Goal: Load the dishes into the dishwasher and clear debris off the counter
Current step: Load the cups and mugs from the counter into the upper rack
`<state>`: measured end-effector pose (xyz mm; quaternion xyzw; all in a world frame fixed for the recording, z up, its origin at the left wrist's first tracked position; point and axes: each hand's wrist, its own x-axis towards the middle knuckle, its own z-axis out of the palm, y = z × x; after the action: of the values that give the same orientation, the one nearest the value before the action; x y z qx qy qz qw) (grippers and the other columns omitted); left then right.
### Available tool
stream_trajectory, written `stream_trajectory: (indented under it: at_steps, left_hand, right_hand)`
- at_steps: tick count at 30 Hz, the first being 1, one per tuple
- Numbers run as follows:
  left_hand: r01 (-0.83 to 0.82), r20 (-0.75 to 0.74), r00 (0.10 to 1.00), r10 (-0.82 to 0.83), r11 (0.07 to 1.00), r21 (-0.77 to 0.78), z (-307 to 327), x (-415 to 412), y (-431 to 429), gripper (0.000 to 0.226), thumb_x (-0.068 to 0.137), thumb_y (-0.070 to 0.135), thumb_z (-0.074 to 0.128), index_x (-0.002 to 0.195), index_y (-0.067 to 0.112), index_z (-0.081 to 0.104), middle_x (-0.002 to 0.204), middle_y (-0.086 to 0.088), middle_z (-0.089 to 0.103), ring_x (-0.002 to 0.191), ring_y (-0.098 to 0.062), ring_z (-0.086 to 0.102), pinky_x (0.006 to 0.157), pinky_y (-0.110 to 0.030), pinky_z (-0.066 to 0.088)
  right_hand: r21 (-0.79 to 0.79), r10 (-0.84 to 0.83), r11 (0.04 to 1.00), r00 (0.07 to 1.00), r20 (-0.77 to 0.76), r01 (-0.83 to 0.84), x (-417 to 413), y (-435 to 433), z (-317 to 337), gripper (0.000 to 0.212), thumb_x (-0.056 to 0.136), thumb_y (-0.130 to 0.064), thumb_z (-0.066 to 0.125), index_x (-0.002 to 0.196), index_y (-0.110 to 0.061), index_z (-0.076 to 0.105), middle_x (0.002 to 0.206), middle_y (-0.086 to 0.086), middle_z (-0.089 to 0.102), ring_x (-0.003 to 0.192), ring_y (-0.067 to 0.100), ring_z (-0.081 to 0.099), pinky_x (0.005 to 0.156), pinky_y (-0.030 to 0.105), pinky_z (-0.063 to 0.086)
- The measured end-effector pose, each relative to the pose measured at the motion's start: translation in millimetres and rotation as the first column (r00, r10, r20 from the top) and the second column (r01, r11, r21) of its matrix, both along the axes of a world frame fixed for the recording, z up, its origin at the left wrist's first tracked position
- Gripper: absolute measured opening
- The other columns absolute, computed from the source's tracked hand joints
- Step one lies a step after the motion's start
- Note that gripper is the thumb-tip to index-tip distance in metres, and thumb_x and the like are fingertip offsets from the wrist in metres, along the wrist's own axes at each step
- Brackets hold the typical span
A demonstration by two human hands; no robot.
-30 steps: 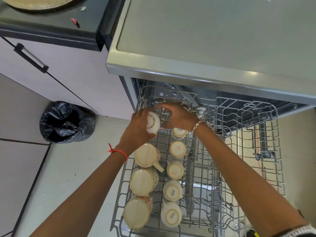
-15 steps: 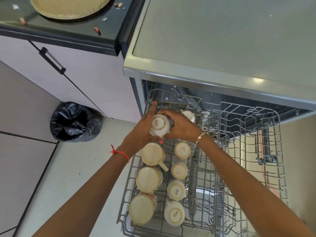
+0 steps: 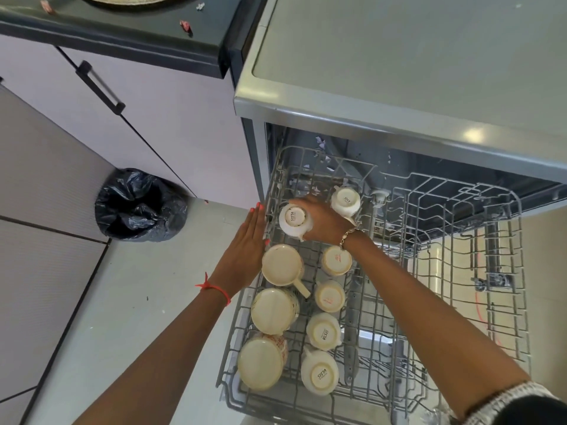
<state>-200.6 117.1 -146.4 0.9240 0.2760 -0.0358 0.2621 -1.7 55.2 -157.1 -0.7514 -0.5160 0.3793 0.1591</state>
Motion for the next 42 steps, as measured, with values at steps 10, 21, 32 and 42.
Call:
stream_trajectory:
  at_steps: [10,21,32,42]
  left_hand:
    - [-0.044,0.021,0.999,0.046,0.995,-0.092,-8.8,1.5,-1.3,0.086,0.094,0.021,0.054,0.147,0.010,-0.013,0.154,-0.002,-0.013,0.134,-0.005,-0.015,0.113,-0.025,0.001]
    - [-0.065,0.037,0.997,0.068,0.995,-0.071,-8.6,2.6,-3.3,0.091,0.091,0.022,0.059,0.145,0.013,-0.013,0.157,-0.008,-0.004,0.142,-0.014,-0.004,0.111,-0.025,0.002]
    - [-0.026,-0.149,0.989,0.027,1.000,0.008,36.9,-12.3,-1.8,0.064,0.100,0.037,0.027,0.149,0.012,-0.006,0.157,-0.008,-0.007,0.145,-0.024,-0.012,0.118,-0.037,-0.001]
    - [-0.015,-0.184,0.983,0.028,0.997,0.074,110.6,-71.8,-48.2,0.107,0.065,0.073,-0.022,0.149,0.011,0.000,0.158,-0.009,-0.001,0.145,-0.024,-0.006,0.115,-0.032,-0.005]
  right_hand:
    - [-0.066,0.023,0.998,0.999,-0.031,-0.025,-17.6,1.9,-41.8,0.081,0.071,-0.005,0.075,0.140,-0.009,0.034,0.142,0.013,0.033,0.132,0.026,0.035,0.107,0.027,0.028]
    - [-0.095,0.058,0.994,0.998,0.029,-0.055,-17.7,5.8,-52.5,0.101,0.065,-0.008,0.080,0.146,-0.014,0.021,0.149,0.012,0.023,0.137,0.026,0.028,0.112,0.033,0.027]
    - [-0.135,0.025,0.991,0.994,0.108,-0.010,-28.2,-14.2,20.8,0.079,0.079,0.005,0.055,0.147,-0.012,0.018,0.153,0.009,0.017,0.140,0.028,0.021,0.114,0.036,0.025]
    - [-0.123,0.103,0.989,0.973,0.209,-0.078,-99.7,-62.9,114.1,0.044,0.088,-0.001,0.045,0.131,-0.003,0.042,0.137,0.012,0.037,0.117,0.032,0.048,0.092,0.034,0.043]
